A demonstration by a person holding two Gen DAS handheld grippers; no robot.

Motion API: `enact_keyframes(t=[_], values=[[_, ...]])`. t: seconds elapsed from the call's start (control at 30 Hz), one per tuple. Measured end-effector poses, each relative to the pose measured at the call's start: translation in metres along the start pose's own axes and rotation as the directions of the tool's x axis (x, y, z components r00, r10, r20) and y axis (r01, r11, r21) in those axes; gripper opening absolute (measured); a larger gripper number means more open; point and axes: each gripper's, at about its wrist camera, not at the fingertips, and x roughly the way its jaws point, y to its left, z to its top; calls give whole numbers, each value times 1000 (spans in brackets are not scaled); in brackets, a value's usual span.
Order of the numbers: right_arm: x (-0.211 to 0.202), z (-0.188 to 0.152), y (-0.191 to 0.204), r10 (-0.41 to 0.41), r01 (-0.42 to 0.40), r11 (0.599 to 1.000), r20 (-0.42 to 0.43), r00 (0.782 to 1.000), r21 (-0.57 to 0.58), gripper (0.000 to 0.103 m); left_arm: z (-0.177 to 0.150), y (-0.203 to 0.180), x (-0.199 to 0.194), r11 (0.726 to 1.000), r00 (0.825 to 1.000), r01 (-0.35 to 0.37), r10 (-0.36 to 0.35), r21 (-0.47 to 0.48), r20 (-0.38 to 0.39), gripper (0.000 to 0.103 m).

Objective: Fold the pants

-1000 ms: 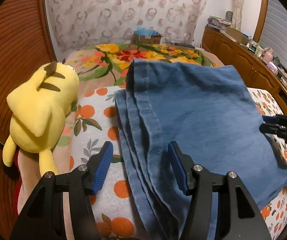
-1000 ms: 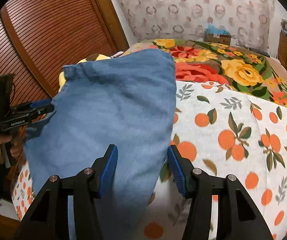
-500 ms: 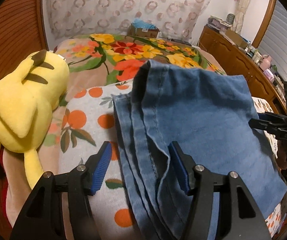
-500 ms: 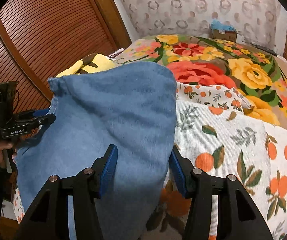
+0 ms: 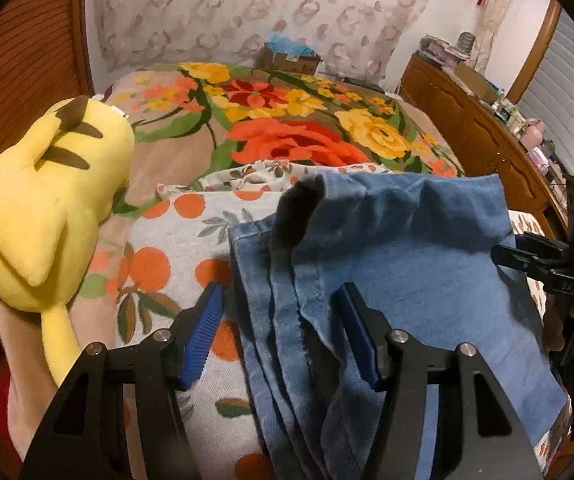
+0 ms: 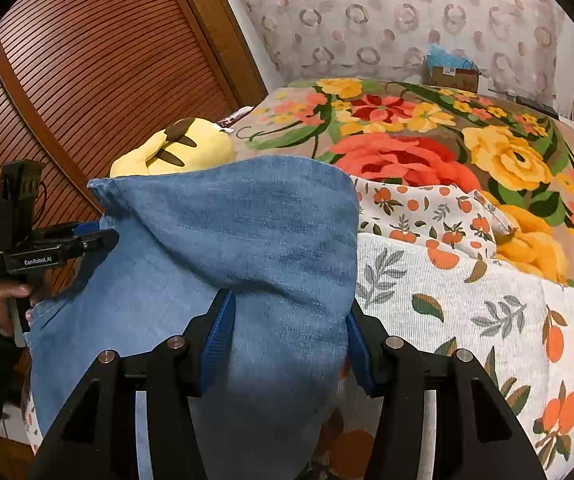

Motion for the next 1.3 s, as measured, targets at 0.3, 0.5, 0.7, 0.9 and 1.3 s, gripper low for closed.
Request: enact_keyframes(t=[0.3, 0.5, 0.7, 0.9, 1.3], values=[[-1, -2, 3, -13, 13, 1000, 7, 1000, -18, 55, -11, -1, -5, 999, 1000, -26, 26, 20, -5, 62], [0, 1, 3, -3, 3, 1000, 9, 1000, 1, 51, 1, 3, 2, 999, 999, 31, -31, -6, 11, 54], [4, 2, 2, 14, -14, 1000, 14, 1000, 12, 36, 7, 5, 5, 997, 997, 74, -74, -37, 2, 27], [-5, -2, 11, 17, -16, 1000, 56, 998, -17, 15, 2, -9, -18, 998, 996, 69, -68, -14, 63, 8], [-96, -31, 61, 45, -17, 993, 244, 969, -115, 13, -20, -45, -129, 996, 969, 63, -78, 70, 234, 7]])
